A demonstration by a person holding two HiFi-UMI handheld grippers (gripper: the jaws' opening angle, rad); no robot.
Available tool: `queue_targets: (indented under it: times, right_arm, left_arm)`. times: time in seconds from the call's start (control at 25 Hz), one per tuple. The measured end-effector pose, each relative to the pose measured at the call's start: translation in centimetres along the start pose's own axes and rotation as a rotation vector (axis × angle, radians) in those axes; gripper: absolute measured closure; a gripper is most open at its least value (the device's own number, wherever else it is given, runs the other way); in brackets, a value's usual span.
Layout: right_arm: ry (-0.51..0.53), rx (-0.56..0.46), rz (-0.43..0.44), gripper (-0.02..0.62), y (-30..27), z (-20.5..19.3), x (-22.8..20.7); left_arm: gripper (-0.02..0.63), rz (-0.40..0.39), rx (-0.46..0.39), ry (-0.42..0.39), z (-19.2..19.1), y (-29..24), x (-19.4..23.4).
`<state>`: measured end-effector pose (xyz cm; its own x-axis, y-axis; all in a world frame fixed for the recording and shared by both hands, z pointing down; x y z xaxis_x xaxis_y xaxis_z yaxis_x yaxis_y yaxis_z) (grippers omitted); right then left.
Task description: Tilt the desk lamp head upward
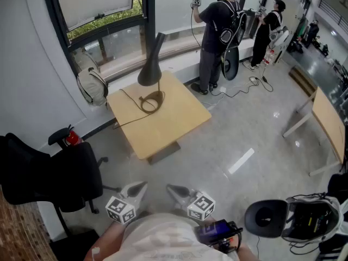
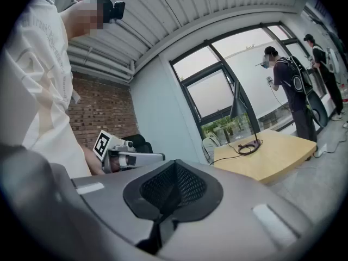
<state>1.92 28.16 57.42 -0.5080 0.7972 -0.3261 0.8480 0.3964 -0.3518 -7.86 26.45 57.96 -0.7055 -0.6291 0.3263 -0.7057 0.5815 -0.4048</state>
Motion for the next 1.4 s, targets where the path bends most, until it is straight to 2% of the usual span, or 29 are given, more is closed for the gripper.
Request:
queue_targets:
  times: [0.24,0.56,0.76,1.4]
  right_arm:
    - [-0.087,-0.022,-0.038,0.581,-2.2,-1.7,2.3]
    - [-0.069,-0.067,-0.112,0.582,-3.5,-0.6,2.4]
    - [-0.071,-0.056,-0.153,0.583,-3.2,-0.8,2.2]
    - [-0.100,-0.031,-0.131,0.584,-5.5,0.0,-0.3]
  left_arm:
    - [0.604,-0.036,0.022,0.011,-2.7,2.9,1.0]
    - [0.604,-0.100,0.018,-0.014,-3.5,3.2,2.8]
    - [0.604,-0.122,0.013,-0.040,-2.5,2.9,3.2]
    - [0.604,-0.101,0.015,-0.006,-2.3,1.5,5.7]
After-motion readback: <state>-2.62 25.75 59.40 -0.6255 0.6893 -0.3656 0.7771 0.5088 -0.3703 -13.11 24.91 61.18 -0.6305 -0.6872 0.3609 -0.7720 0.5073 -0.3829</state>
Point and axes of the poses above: the fingertips, and each gripper's own axes: y backward along the fingers, x to its left, z out of its top, the point moved 1 cm from there along y, backward along the fingers, and after that the axes turned 14 degrees about x, right-handed, at the moved point
